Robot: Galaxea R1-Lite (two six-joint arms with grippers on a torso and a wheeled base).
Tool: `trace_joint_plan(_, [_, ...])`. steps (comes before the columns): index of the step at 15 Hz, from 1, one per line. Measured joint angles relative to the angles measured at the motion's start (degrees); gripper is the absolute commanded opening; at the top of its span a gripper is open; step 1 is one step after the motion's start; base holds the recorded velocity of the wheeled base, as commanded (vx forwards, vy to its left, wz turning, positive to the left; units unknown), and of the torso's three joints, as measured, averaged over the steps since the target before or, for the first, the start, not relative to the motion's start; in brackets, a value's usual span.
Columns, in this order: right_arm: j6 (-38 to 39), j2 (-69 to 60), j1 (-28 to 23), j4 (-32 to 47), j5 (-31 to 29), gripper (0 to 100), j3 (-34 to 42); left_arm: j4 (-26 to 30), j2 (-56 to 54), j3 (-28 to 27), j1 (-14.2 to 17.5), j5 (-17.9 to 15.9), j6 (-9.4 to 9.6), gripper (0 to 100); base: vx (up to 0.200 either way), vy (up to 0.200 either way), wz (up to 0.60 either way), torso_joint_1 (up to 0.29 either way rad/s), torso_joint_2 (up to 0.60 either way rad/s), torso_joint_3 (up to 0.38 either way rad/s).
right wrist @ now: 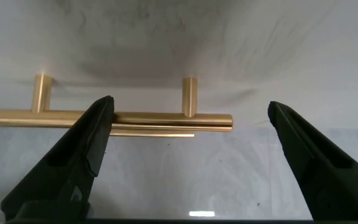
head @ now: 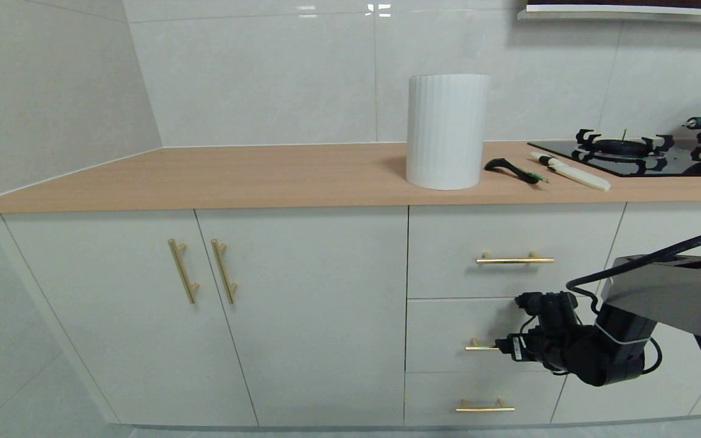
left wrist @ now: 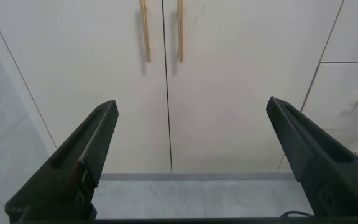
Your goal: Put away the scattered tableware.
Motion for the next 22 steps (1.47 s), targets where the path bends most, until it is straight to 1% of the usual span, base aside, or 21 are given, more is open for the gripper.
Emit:
trace_joint_plan(4, [0.45, -0.28, 0.07, 4.43, 0.02, 100, -1.1, -0.01, 0.0, 0.0, 0.0, -0.02, 0.0, 100, 0.0, 0.0, 0.0, 0.0, 0.0, 0.0])
trace_joint_plan(8, [0.44, -0.57, 0.11, 4.89, -0.82, 100, -0.46, 0.02, 0.0, 0.0, 0.0, -0.02, 0.0, 100, 0.0, 0.0, 0.0, 0.0, 0.0, 0.0])
trace_joint_plan(9, [0.48, -0.83, 0.18, 4.46, -1.39, 100, 0.41, -0.01, 0.0, -0.02, 0.0, 0.0, 0.0, 100, 0.0, 0.0, 0.0, 0.0, 0.0, 0.0])
trace_joint_plan(11, [0.57, -3.22, 0.5, 4.13, -1.91, 100, 4.52, 0.0, 0.0, -0.02, 0.02, 0.0, 0.0, 100, 0.0, 0.0, 0.0, 0.0, 0.0, 0.0])
trace_joint_plan(13, [0.55, -8.07, 0.99, 5.36, -1.56, 100, 9.42, -0.01, 0.0, 0.0, 0.0, 0.0, 0.02, 100, 0.0, 0.0, 0.0, 0.0, 0.0, 0.0])
trace_joint_plan(15, [0.55, -13.98, 1.73, 7.47, -1.32, 100, 12.71, -0.01, 0.0, 0.0, 0.0, -0.04, 0.0, 100, 0.0, 0.0, 0.0, 0.0, 0.0, 0.0])
trace_joint_plan(17, [1.38, -21.22, 3.36, 11.17, -1.21, 100, 14.12, -0.01, 0.0, 0.0, 0.0, 0.0, 0.0, 100, 0.0, 0.0, 0.0, 0.0, 0.0, 0.0])
trace_joint_plan(19, [2.85, -28.06, 6.12, 14.77, -1.39, 100, 14.69, 0.0, 0.0, 0.0, 0.0, 0.0, 0.0, 100, 0.0, 0.0, 0.0, 0.0, 0.0, 0.0])
trace_joint_plan(22, [6.33, -34.15, 9.12, 15.7, -1.91, 100, 14.56, 0.0, 0.0, 0.0, 0.02, 0.0, 0.0, 100, 0.0, 0.0, 0.0, 0.0, 0.0, 0.0])
